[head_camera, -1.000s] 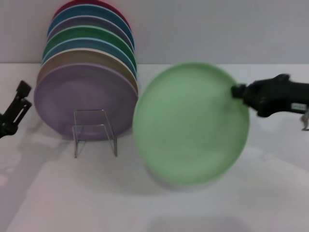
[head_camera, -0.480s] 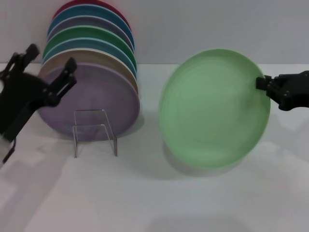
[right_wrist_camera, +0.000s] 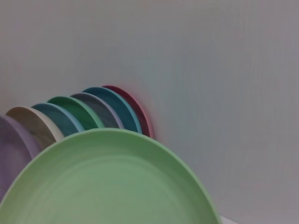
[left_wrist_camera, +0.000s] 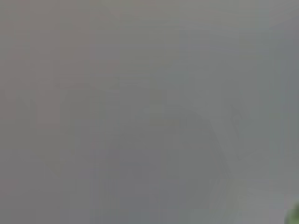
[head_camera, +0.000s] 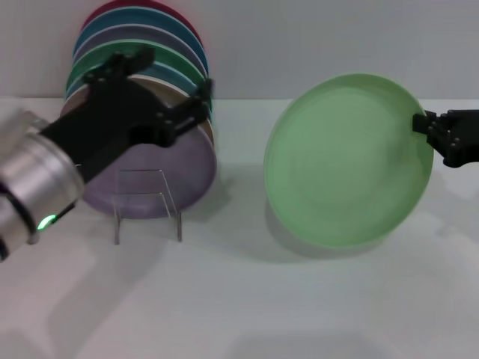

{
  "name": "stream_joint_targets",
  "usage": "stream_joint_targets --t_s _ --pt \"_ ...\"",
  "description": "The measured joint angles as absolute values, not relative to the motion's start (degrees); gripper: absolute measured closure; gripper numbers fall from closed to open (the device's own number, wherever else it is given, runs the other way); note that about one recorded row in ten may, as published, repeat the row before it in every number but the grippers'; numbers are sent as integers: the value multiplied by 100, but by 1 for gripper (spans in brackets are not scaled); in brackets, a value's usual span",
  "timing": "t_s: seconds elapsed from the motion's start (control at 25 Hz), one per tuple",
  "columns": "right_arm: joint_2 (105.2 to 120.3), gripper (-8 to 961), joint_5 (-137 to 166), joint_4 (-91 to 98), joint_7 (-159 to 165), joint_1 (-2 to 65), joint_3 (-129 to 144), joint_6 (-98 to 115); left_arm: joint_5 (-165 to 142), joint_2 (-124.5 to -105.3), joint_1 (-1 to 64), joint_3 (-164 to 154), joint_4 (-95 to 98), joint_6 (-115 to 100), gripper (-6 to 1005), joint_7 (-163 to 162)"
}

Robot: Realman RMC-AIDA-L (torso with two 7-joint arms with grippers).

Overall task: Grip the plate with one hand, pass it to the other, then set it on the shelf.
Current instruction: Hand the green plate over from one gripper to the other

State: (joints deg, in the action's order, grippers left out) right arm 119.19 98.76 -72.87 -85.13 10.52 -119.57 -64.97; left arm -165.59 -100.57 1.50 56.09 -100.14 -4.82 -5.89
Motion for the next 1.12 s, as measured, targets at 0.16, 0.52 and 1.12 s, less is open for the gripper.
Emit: stream_joint_targets --t_s 0.16,0.52,1.12 --pt "11912 933 9798 -7185 -8738 1131 -11962 -6492 -16551 -10165 394 5581 -10587 760 187 -517" --pt "11901 933 9790 -7167 -8923 1259 -11907 -6565 -16456 -11024 549 5692 -11142 2698 189 721" --pt "11893 932 9780 -7173 -8979 1265 -11911 -6889 -15127 -11764 694 6517 -10863 3707 192 2330"
